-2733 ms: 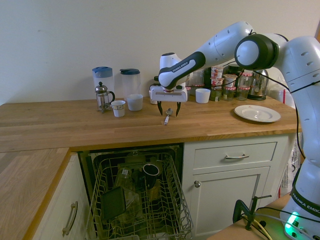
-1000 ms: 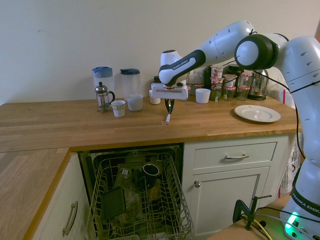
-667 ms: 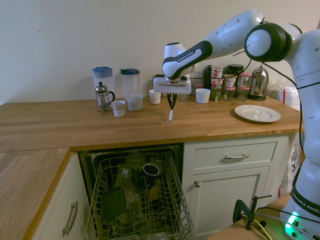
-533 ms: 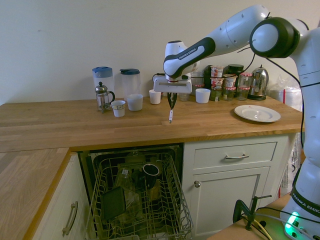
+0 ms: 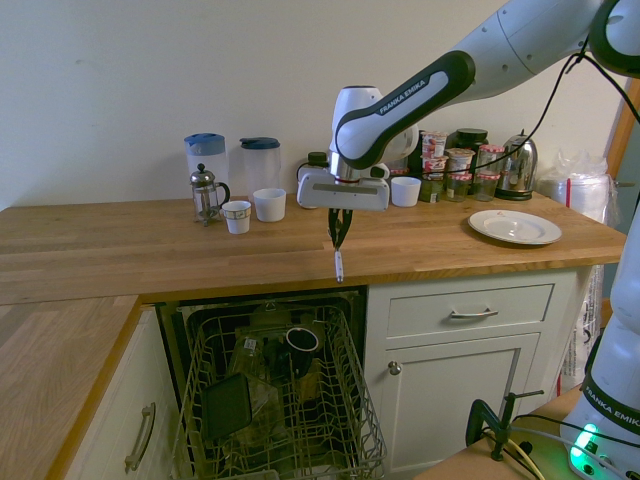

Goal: Put the spoon in the dishwasher

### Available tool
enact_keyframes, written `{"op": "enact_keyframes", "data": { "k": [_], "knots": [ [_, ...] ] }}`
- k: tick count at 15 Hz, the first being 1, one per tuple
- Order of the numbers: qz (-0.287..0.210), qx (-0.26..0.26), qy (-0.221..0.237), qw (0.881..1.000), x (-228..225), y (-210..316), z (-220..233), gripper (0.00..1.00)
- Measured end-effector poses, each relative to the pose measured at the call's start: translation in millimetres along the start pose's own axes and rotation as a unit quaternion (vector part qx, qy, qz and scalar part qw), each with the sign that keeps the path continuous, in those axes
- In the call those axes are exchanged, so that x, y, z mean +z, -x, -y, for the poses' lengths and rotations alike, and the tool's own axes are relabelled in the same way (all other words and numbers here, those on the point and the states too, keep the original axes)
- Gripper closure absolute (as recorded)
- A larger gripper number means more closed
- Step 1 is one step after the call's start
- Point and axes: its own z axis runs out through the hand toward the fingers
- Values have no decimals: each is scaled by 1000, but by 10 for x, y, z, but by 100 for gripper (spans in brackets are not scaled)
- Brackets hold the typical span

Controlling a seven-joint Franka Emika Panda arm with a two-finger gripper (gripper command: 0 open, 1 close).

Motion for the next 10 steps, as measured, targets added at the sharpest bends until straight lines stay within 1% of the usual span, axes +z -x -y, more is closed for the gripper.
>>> {"op": "enact_keyframes", "data": {
  "k": [2, 4, 8, 10],
  "knots": [
    [10, -13, 2, 1000, 72, 260, -180, 100],
    [23, -17, 4, 1000, 141, 398, -294, 100],
    [23, -23, 6, 999, 152, 465, -317, 100],
    [25, -30, 8, 999, 160, 604, -336, 100]
  ]
}}
